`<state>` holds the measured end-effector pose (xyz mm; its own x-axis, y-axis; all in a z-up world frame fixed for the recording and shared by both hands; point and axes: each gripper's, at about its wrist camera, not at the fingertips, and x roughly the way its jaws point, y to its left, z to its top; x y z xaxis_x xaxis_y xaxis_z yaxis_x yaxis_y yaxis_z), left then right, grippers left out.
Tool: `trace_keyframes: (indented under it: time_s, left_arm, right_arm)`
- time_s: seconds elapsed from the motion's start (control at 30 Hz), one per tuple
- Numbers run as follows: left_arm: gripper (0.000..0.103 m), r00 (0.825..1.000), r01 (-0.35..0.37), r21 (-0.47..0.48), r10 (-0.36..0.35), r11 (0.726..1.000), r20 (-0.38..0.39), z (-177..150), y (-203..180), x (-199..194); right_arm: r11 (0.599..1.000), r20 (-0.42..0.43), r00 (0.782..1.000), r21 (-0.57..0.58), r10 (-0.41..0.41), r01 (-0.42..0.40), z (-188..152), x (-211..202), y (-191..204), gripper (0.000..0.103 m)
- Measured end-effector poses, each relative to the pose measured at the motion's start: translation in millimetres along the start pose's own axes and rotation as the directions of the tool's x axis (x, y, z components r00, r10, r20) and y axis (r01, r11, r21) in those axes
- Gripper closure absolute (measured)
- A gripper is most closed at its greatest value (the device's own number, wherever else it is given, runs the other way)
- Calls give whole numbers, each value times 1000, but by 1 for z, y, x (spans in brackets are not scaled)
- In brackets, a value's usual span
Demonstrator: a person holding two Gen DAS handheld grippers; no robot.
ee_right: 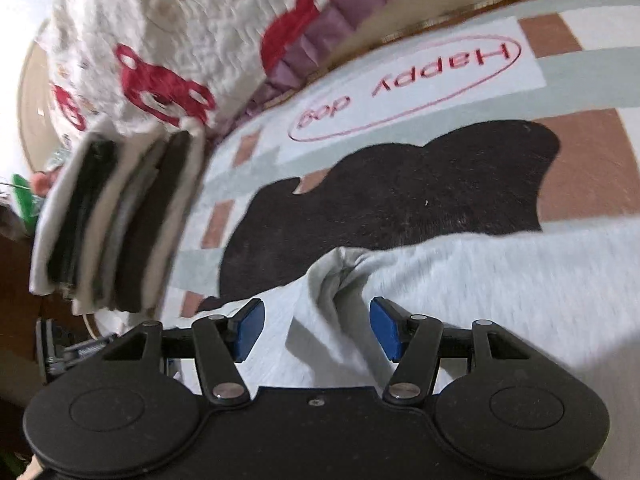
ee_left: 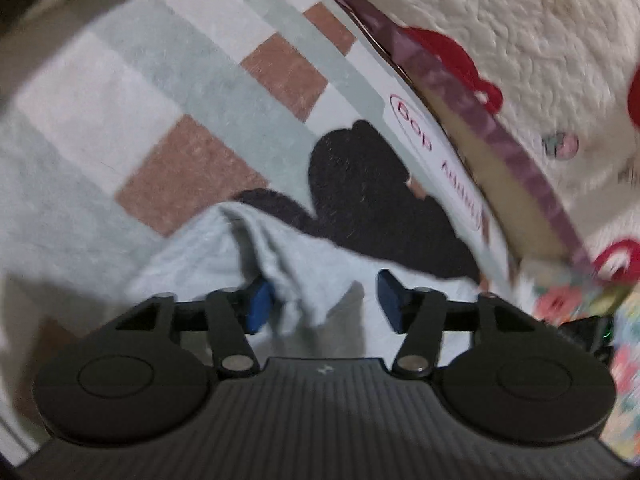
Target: Fold clothes
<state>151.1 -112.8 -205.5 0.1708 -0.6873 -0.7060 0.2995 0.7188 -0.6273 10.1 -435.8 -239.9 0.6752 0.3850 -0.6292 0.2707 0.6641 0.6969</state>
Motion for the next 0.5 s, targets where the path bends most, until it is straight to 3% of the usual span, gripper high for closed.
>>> trace_keyframes:
  time_s: [0.1, 0.23, 0.27, 0.3, 0.33, 0.43, 0.47, 0.5]
  left_arm:
    - [40, 1000, -1, -23, 0, 1000, -2, 3, -4, 6]
    - [41, 998, 56, 23, -56, 998, -15, -3, -2, 3]
    - [46, 997, 76, 17, -76, 997, -4, -3, 0, 4]
    - [58, 996, 94, 12, -94, 996, 7, -2, 1, 6]
    - [94, 996, 88, 20, -88, 996, 14, -1, 1, 6]
    - [96, 997, 68, 44, -69, 997, 34, 2, 1, 8]
    - [96, 997, 61, 53, -63, 997, 41, 3, 1, 9]
    - [96, 997, 55, 60, -57, 997, 48, 4, 2, 10]
  right_arm:
    - [996, -67, 996, 81, 53, -47, 10, 15, -1, 38]
    - [984, -130, 985, 151, 116, -96, 11, 31, -5, 36]
    - [982, -139, 982, 157, 124, -102, 11, 35, -4, 36]
    - [984, -136, 983, 148, 123, -103, 12, 37, -3, 36]
    - [985, -129, 984, 139, 120, -102, 13, 38, -1, 36]
    - [992, -71, 993, 91, 97, -91, 15, 37, 2, 37]
    - [995, -49, 996, 60, 79, -76, 13, 37, 3, 49]
    - [999, -27, 999, 19, 42, -41, 8, 35, 4, 73]
